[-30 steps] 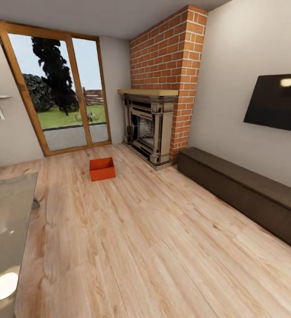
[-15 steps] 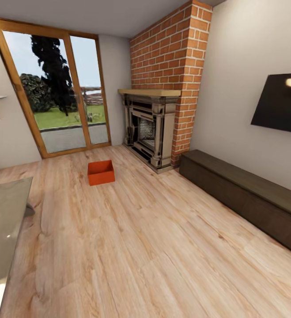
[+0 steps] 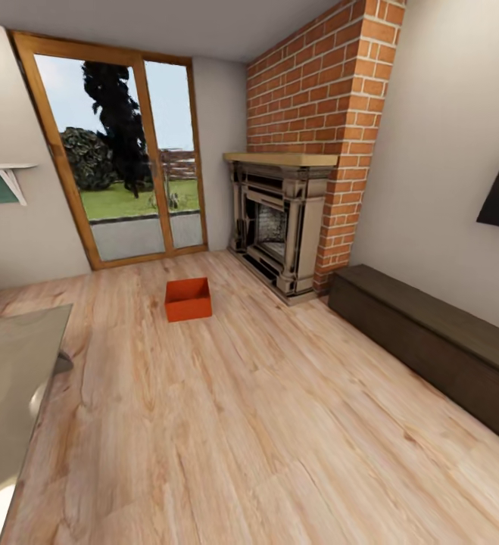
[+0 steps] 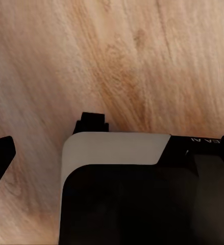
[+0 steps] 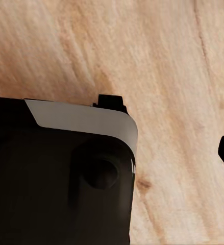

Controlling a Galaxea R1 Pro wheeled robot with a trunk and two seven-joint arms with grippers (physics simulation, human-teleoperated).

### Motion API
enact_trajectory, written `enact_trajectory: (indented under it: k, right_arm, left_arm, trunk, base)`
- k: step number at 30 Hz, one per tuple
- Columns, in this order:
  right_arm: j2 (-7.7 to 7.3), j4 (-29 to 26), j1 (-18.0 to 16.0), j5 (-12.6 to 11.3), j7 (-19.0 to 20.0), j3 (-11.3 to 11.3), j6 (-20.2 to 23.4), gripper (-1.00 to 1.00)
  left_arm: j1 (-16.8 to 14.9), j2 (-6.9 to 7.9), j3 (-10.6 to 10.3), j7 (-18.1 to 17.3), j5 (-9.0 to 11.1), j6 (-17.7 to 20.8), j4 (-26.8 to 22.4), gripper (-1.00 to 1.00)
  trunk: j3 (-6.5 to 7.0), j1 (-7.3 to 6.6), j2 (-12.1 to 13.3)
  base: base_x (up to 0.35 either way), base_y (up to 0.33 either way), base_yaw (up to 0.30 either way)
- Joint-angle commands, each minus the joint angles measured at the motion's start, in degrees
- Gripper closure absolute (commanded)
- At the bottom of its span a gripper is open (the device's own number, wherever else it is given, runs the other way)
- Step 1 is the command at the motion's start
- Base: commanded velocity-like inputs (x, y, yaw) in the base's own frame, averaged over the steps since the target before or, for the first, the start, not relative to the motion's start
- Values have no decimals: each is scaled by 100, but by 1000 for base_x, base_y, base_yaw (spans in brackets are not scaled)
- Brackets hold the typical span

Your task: Move the two storage containers from the living room to the garage. In the garage, place one container on the floor and stack the other container on top of it (either order is fine).

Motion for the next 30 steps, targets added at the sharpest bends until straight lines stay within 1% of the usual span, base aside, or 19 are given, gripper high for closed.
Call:
enact_trajectory:
  k: [1, 20, 24, 30]
  right_arm:
    - [5, 19, -6, -50, -4, 48, -32, -100]
    - [5, 19, -5, -50, -6, 48, -32, -100]
    - [0, 17, -4, -51, -6, 48, -34, -100]
    - [-1, 19, -6, -52, -5, 48, -35, -100]
  left_arm:
    - [-3, 1, -7, -24, 60, 25, -2, -100]
    - [-3, 1, -7, -24, 60, 25, -1, -100]
    - [-3, 1, -7, -24, 60, 25, -1, -100]
    - [-3, 1, -7, -24, 60, 25, 2, -100]
  trunk:
    - [-5, 3, -3]
    - [-5, 3, -3]
    - [-5, 3, -3]
    - [-5, 3, -3]
  base:
    - [320, 0, 270]
    - [320, 0, 266]
    - [320, 0, 100]
    - [320, 0, 14]
